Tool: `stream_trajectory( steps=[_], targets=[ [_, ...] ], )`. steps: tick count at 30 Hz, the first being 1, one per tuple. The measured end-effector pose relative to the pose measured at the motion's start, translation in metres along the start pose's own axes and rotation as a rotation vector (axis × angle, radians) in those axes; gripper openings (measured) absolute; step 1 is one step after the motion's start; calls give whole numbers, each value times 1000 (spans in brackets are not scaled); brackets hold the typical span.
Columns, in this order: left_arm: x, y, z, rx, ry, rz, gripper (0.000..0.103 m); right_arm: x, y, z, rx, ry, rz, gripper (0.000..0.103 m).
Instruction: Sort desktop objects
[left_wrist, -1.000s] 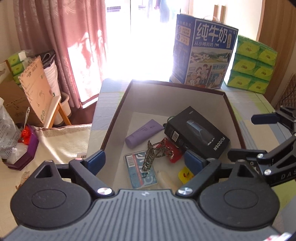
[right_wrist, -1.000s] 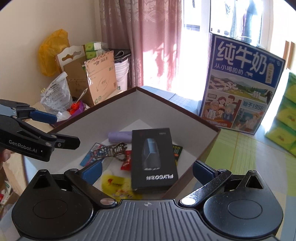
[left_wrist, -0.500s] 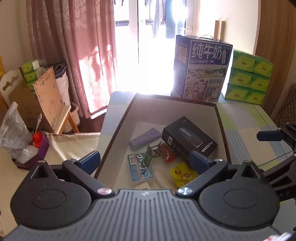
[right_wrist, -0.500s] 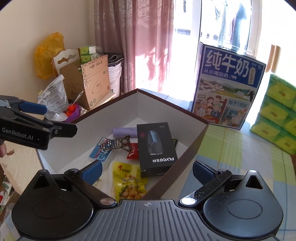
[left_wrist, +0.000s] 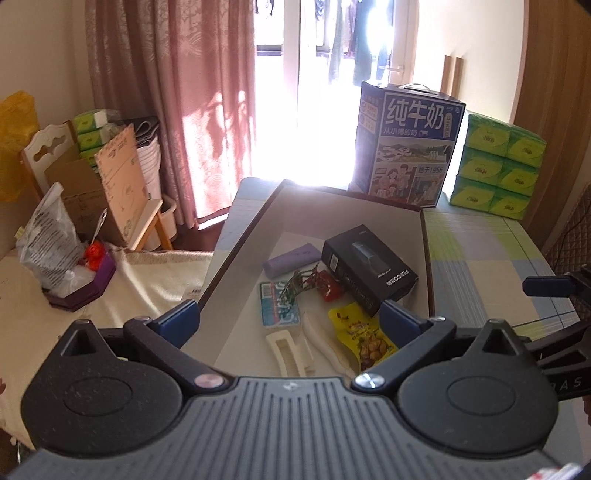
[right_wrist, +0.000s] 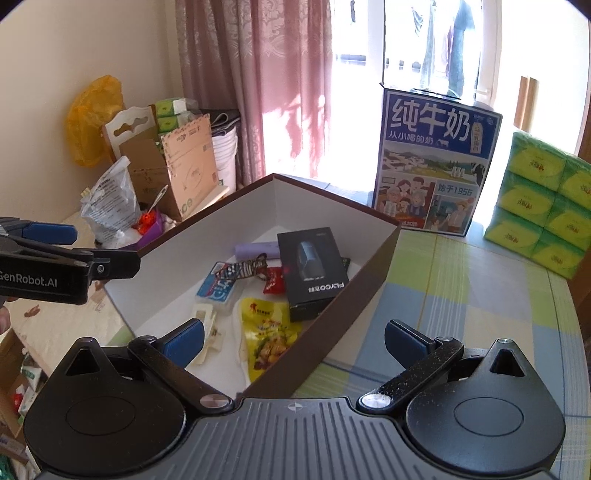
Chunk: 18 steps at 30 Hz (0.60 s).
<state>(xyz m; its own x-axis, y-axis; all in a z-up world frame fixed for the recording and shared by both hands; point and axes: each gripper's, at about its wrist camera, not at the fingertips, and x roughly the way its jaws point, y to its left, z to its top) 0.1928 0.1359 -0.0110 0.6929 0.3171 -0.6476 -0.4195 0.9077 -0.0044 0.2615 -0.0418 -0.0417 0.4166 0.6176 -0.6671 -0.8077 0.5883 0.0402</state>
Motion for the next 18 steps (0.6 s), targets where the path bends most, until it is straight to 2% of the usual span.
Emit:
stream_trajectory(
  steps=[10,18],
  targets=[
    [-33,-12,-23,-61,25,36,102,-28,-2,-12,-1,7,45,101],
    [-57,-25,-33,-73,30,70,102,-52,-1,-20,-18,-8,74,101]
  ],
)
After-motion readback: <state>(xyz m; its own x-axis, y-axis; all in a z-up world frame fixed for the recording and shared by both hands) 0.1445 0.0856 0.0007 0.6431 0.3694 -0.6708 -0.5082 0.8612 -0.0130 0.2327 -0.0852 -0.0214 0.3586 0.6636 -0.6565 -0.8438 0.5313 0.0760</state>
